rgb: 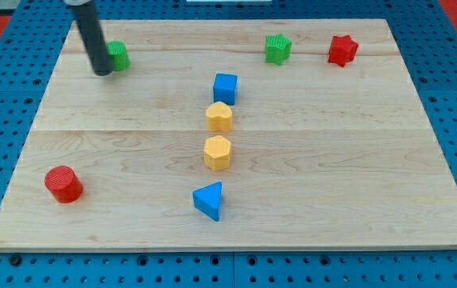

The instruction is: Move the green circle above to the blue cube

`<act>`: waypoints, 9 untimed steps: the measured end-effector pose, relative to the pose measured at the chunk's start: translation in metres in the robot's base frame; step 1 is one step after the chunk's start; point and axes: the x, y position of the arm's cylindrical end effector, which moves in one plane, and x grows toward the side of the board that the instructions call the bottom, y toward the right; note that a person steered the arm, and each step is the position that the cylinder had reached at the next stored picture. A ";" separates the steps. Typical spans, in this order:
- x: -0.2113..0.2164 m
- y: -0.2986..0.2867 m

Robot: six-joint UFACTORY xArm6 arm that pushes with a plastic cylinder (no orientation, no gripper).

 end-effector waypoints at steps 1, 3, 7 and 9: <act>0.001 -0.027; -0.028 0.063; -0.060 0.094; -0.062 0.136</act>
